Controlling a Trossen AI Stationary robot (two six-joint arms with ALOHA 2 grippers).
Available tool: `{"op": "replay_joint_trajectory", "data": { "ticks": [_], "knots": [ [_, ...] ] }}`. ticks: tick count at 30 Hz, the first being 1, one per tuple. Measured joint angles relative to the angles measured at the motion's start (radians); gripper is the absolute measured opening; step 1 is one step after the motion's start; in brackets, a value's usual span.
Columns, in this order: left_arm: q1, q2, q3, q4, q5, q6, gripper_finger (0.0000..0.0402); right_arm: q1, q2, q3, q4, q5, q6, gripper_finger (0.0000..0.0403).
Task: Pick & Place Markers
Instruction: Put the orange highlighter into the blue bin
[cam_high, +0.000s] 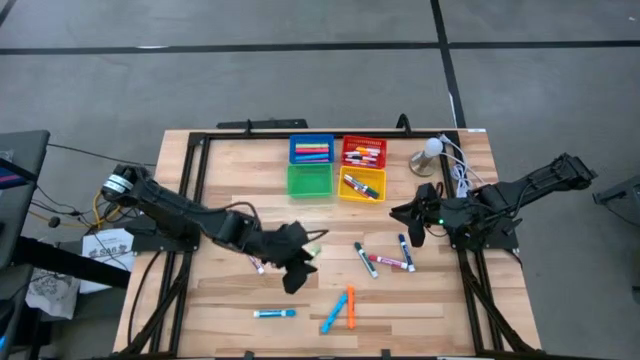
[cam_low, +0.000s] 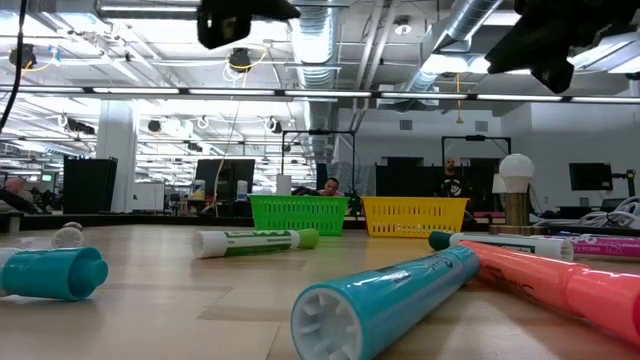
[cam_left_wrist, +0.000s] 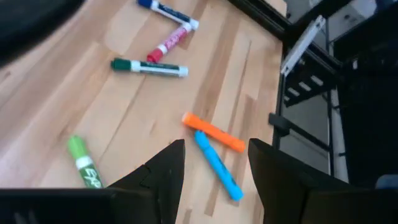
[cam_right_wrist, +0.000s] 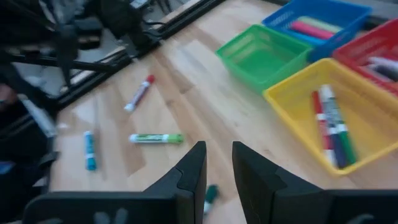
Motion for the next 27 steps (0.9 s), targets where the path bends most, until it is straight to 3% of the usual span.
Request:
{"op": "replay_joint_trajectory", "data": {
  "ticks": [4,10,15,21,27],
  "knots": [
    [-0.054,-0.001,-0.053,0.008,-0.06,0.002,0.0176,0.01,0.002,0.0,0.077,-0.084,-0.034,0.0067],
    [-0.11,-0.002,-0.16,0.12,-0.237,0.003,0.0176,0.088,0.071,0.0,0.26,-0.168,-0.176,0.0067],
    [-0.11,-0.045,-0.268,0.274,-0.254,0.004,0.0176,0.162,0.179,0.0,0.381,-0.234,-0.239,0.0067],
    [-0.103,-0.206,-0.403,0.329,-0.252,0.039,0.0176,0.205,0.299,0.0,0.49,-0.355,-0.248,0.0067],
    [-0.104,-0.425,-0.534,0.336,-0.251,0.075,0.0176,0.204,0.388,0.0,0.623,-0.479,-0.15,0.0067]
  ]
}}
